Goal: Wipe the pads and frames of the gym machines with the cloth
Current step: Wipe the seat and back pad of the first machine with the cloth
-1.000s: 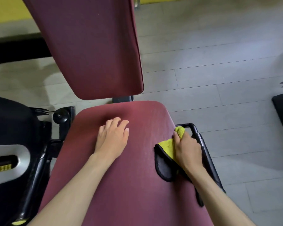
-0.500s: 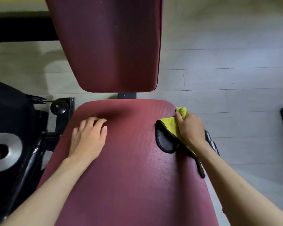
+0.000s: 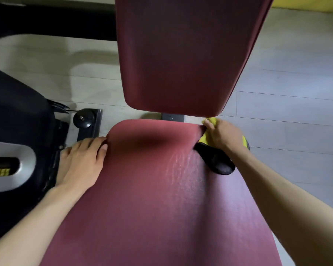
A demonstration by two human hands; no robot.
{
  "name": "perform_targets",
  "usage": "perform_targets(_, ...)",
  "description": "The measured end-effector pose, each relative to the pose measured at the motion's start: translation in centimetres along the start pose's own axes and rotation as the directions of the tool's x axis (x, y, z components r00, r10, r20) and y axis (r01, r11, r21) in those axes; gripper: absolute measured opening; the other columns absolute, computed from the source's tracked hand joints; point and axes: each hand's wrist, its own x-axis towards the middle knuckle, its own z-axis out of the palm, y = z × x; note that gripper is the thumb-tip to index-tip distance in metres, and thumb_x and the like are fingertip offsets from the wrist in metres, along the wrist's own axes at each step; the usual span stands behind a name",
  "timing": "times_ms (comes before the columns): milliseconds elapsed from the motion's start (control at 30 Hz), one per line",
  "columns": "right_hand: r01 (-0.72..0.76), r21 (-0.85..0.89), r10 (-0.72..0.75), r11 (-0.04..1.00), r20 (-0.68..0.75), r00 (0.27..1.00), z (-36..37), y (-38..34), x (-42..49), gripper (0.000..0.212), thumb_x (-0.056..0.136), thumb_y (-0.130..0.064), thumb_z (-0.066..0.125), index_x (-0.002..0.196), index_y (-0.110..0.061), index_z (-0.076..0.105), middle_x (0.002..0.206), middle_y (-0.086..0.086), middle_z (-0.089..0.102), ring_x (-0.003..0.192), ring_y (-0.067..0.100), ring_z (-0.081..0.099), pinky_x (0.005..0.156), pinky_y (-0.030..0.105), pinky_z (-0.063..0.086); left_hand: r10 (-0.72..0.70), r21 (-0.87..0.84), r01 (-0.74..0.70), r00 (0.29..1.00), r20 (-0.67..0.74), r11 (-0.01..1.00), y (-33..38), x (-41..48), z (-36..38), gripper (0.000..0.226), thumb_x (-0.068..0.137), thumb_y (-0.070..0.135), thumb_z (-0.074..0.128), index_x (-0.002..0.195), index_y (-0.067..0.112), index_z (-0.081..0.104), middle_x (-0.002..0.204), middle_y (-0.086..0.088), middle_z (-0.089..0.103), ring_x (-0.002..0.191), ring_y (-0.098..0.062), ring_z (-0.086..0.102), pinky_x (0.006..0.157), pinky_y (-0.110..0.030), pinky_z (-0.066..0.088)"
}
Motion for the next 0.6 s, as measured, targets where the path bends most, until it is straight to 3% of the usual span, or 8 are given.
perform_targets(100,0.278,-0.094,-0.281,0.956,-0.021,0.960,2.1,-6.6,1.0,0.080,0.093,-0.073,0.010,0.113,-0.026,0.072,0.111,0.008,0.073,0.104,0.034,0.066,0.081,0.037,0.042,-0.059,-0.008,0.059,0.998,-0.011,0.998,-1.8,0.0,-0.3,0.035,0.107,0.040,0.038,0.134,0.028,0.056,0.128,-0.005,0.067,0.119,-0.035,0.060,0.097,-0.053,0.041)
perform_targets(167,0.374,-0.216,-0.372,0.902,0.049,0.927,3.7,-10.1,0.9,0.092,0.094,-0.071,-0.003,0.103,-0.023,0.076,0.102,0.007,0.075,0.099,0.031,0.069,0.085,0.038,0.046,-0.090,0.016,0.090,0.995,0.033,0.996,-3.4,-0.3,-0.4,0.036,0.107,0.042,0.034,0.132,0.027,0.056,0.127,-0.008,0.066,0.114,-0.039,0.062,0.089,-0.053,0.045)
perform_targets(200,0.371,-0.247,-0.363,0.895,0.079,0.928,3.9,-11.1,0.4,0.089,0.097,-0.067,0.001,0.092,-0.020,0.077,0.091,0.009,0.076,0.089,0.032,0.071,0.079,0.039,0.049,-0.107,0.023,0.106,0.992,0.074,0.994,-4.2,-0.5,-0.5,0.039,0.107,0.044,0.031,0.133,0.027,0.054,0.129,-0.008,0.065,0.112,-0.040,0.062,0.086,-0.052,0.047)
perform_targets(267,0.326,-0.265,-0.315,0.907,0.086,0.945,3.6,-11.6,-0.1,0.079,0.098,-0.061,0.012,0.078,-0.018,0.075,0.074,0.010,0.073,0.072,0.031,0.071,0.063,0.036,0.045,-0.132,0.023,0.130,0.981,0.139,0.991,-5.6,-1.1,-0.5,0.044,0.107,0.047,0.026,0.139,0.028,0.050,0.134,-0.010,0.061,0.109,-0.042,0.064,0.081,-0.051,0.050)
perform_targets(300,0.333,-0.296,-0.320,0.895,0.093,0.943,3.5,-11.4,-0.2,0.082,0.096,-0.064,0.007,0.085,-0.021,0.075,0.077,0.009,0.073,0.073,0.030,0.070,0.061,0.035,0.042,-0.129,0.017,0.128,0.981,0.146,0.992,-6.1,-1.5,-0.4,0.046,0.106,0.047,0.026,0.141,0.027,0.048,0.132,-0.012,0.060,0.104,-0.044,0.065,0.078,-0.051,0.051)
perform_targets(367,0.322,-0.317,-0.314,0.892,0.080,0.946,3.3,-10.0,0.0,0.089,0.091,-0.072,-0.002,0.100,-0.025,0.074,0.090,0.007,0.074,0.082,0.031,0.069,0.067,0.036,0.043,-0.109,-0.017,0.113,0.985,0.137,0.993,-6.7,-2.2,-0.2,0.046,0.104,0.045,0.030,0.144,0.028,0.045,0.125,-0.016,0.062,0.093,-0.047,0.067,0.070,-0.052,0.055)
perform_targets(500,0.093,-0.176,-0.116,0.980,-0.128,0.985,1.5,-5.4,-0.1,0.063,0.099,-0.068,0.040,0.097,-0.013,0.070,0.099,0.021,0.071,0.093,0.045,0.066,0.081,0.044,0.050,-0.095,-0.046,0.101,0.989,0.117,0.994,-7.3,-1.7,0.7,0.043,0.104,0.036,0.040,0.147,0.028,0.043,0.109,-0.021,0.065,0.080,-0.053,0.066,0.067,-0.058,0.057)
perform_targets(600,-0.095,-0.169,0.076,0.981,-0.115,0.990,0.7,-1.7,0.2,0.067,0.100,-0.066,0.040,0.101,-0.006,0.069,0.109,0.029,0.069,0.101,0.048,0.064,0.088,0.048,0.046,-0.101,-0.054,0.107,0.988,0.113,0.993,-7.5,-1.7,0.9,0.045,0.105,0.028,0.043,0.150,0.028,0.041,0.112,-0.024,0.066,0.082,-0.055,0.066,0.069,-0.060,0.056)
